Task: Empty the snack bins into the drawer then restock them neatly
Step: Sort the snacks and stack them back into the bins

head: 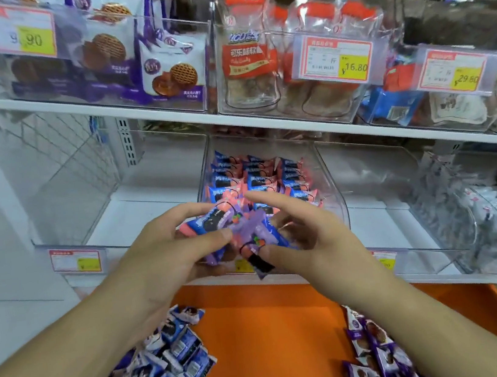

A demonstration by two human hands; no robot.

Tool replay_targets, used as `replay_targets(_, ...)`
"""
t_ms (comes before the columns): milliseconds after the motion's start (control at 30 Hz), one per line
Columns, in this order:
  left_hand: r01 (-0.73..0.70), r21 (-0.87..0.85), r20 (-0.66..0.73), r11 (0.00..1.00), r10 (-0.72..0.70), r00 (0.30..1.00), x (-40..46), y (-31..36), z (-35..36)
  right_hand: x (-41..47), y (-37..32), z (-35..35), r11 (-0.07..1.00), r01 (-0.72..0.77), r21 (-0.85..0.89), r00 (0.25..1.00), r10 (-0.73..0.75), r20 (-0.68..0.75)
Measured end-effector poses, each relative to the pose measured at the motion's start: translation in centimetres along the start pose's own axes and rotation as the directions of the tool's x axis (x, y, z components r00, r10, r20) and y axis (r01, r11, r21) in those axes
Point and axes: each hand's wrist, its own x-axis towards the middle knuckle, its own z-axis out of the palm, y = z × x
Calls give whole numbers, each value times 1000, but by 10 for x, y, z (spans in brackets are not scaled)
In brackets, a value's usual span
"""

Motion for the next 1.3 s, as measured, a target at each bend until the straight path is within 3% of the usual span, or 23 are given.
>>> replay_targets(67,-31,111,-86,993,41,995,7,-1,-12,6,-2,2,999,-18,34,999,19,-35)
replay_targets(167,-58,147,-137,987,79,987,11,5,-26,13,-2,4,993,-81,92,994,88,-73)
replay_targets(233,-70,173,-141,982,96,985,11,9,-34,18,-3,3,994,-105,38,992,107,-71)
replay_targets(433,-65,231,-141,971,99,985,14,9,-43,44,6,11,986,13,-166,991,-35,-128)
replay_targets(533,-71,240,-137,968,106,985,15,10,-45,60,19,17,966,80,-247,988,-109,-106)
replay_targets(667,-69,241,-138,968,104,985,17,9,-48,73,36,28,924,72,-376,994,-97,-47)
replay_targets(867,-71,247,-87,966,95,992,21,6,-49,82,61,34,751,185,-633,970,-242,-3)
replay_targets(967,-91,282,-52,955,110,993,21,4,-46,87,67,34,672,157,-724,958,-282,-54)
replay_targets(1033,-139,393,-30,909,164,986,22,-2,-46,88,69,34,662,136,-737,955,-286,-80)
replay_targets(1133,-205,623,-4,755,264,964,24,-9,-45,88,70,31,688,127,-714,963,-259,-79)
replay_targets(1300,-281,756,45,591,381,923,30,-15,-27,82,63,23,737,156,-658,979,-205,3)
